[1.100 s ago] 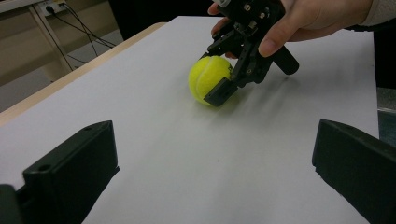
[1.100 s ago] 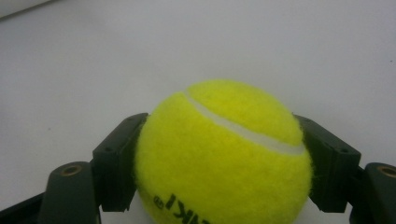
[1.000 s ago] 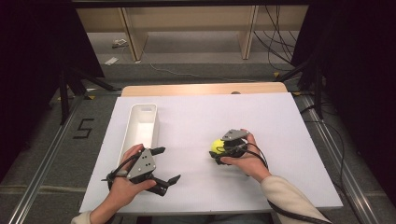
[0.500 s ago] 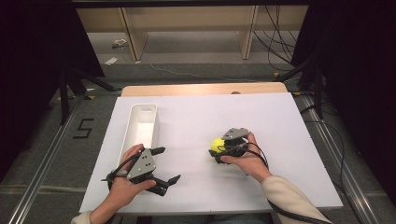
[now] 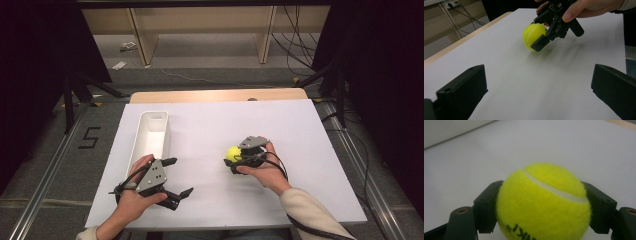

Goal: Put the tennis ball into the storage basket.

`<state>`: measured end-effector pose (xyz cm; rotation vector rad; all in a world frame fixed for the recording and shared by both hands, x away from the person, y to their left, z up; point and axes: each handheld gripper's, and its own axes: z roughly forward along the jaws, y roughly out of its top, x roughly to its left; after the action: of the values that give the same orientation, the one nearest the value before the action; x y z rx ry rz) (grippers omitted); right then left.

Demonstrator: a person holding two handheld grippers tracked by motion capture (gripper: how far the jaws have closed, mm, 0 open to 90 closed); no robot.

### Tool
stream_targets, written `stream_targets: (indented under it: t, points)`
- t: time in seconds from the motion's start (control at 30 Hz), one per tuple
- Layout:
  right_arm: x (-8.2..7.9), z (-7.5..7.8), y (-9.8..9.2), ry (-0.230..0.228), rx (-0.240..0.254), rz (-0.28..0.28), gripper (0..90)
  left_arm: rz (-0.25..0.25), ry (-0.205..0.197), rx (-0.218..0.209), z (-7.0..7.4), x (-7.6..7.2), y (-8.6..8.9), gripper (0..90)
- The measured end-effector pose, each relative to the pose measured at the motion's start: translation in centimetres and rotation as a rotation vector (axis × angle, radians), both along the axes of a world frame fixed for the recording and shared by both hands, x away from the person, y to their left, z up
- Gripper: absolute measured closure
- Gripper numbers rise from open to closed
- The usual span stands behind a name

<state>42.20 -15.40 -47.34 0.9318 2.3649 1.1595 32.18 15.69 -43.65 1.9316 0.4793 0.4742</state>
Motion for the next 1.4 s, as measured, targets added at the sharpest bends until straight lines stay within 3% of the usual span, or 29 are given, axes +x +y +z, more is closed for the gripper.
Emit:
stream_targets:
  t: [1.4]
  points:
    - [-0.5, 1.1, 0.5, -0.020, 0.047, -0.001, 25.7, -0.007, -0.001, -0.001, 0.0, -0.1, 0.0, 0.0]
